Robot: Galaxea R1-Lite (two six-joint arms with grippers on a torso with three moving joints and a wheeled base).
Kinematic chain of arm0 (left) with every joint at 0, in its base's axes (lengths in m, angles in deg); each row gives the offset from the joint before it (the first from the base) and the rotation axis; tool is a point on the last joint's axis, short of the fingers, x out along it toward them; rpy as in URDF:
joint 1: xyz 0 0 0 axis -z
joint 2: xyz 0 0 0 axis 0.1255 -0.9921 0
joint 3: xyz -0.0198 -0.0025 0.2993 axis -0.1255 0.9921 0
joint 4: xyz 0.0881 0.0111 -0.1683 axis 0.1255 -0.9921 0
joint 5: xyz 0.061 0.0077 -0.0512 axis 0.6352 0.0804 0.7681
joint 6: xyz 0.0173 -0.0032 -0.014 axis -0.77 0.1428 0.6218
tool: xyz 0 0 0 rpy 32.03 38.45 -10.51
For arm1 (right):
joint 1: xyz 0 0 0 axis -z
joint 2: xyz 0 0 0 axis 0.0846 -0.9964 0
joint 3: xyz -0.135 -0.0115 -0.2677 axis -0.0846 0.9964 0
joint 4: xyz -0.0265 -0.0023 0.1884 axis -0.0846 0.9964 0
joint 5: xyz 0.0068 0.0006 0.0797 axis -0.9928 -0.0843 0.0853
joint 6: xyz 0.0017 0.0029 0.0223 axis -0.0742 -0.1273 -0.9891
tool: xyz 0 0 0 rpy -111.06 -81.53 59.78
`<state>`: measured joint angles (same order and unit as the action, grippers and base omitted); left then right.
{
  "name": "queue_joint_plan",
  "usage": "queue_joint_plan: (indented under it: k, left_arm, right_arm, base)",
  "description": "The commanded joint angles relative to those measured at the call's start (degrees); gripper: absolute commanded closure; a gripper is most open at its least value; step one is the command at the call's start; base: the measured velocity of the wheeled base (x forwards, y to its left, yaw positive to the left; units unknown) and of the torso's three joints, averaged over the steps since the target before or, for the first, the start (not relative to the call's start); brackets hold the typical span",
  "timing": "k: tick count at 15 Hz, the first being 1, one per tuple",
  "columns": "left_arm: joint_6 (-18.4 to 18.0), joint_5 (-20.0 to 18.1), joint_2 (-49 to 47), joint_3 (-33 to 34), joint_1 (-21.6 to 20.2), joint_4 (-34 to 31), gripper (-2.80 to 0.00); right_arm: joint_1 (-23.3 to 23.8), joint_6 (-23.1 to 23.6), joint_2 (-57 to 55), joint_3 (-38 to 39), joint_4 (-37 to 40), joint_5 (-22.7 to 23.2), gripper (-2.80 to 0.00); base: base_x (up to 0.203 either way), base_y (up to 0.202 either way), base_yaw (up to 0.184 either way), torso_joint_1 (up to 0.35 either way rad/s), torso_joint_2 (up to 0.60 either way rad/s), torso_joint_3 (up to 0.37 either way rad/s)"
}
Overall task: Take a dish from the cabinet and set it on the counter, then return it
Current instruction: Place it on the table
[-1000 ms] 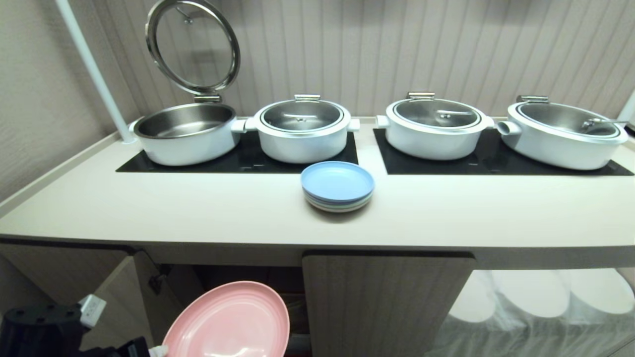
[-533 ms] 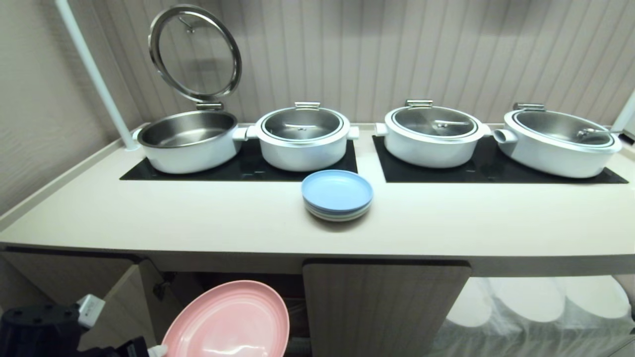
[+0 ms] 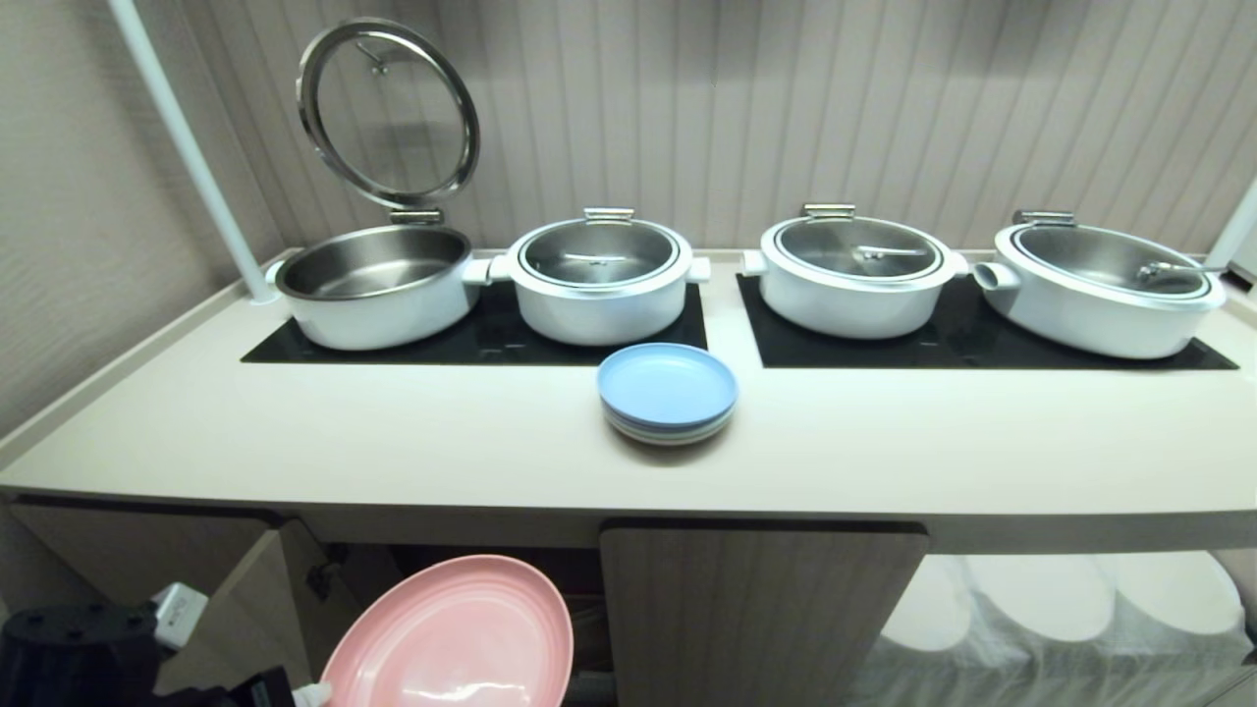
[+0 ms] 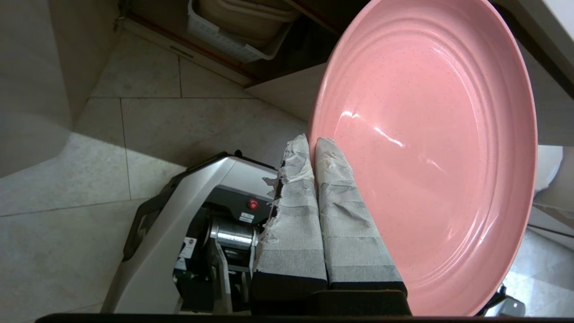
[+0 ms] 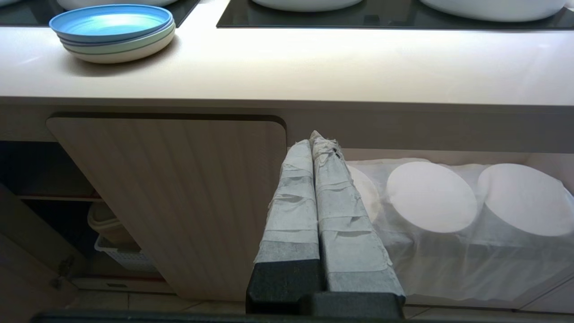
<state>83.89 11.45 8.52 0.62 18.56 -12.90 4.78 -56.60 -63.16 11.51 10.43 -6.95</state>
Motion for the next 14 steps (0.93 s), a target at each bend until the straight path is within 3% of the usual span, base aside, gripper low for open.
queue_joint_plan:
  k: [1, 7, 14]
  left_arm:
    - [0.2, 0.0, -0.1, 0.0, 0.0, 0.2, 0.0]
    - [0.3, 0.0, -0.1, -0.7, 0.0, 0.7, 0.0]
    - [0.4, 0.1, -0.7, -6.9, -0.2, 0.2, 0.0]
  right_arm:
    - [0.0, 0.0, 0.0, 0.0, 0.0, 0.0, 0.0]
    - [0.0, -0.1, 0.0, 0.0, 0.0, 0.0, 0.0]
    - [0.0, 0.0, 0.0, 0.0, 0.0, 0.0, 0.0]
  base:
    - [0.0, 0.0, 0.0, 0.0, 0.0, 0.0]
    - [0.0, 0.0, 0.0, 0.0, 0.0, 0.0]
    - [0.0, 0.0, 0.0, 0.0, 0.0, 0.0]
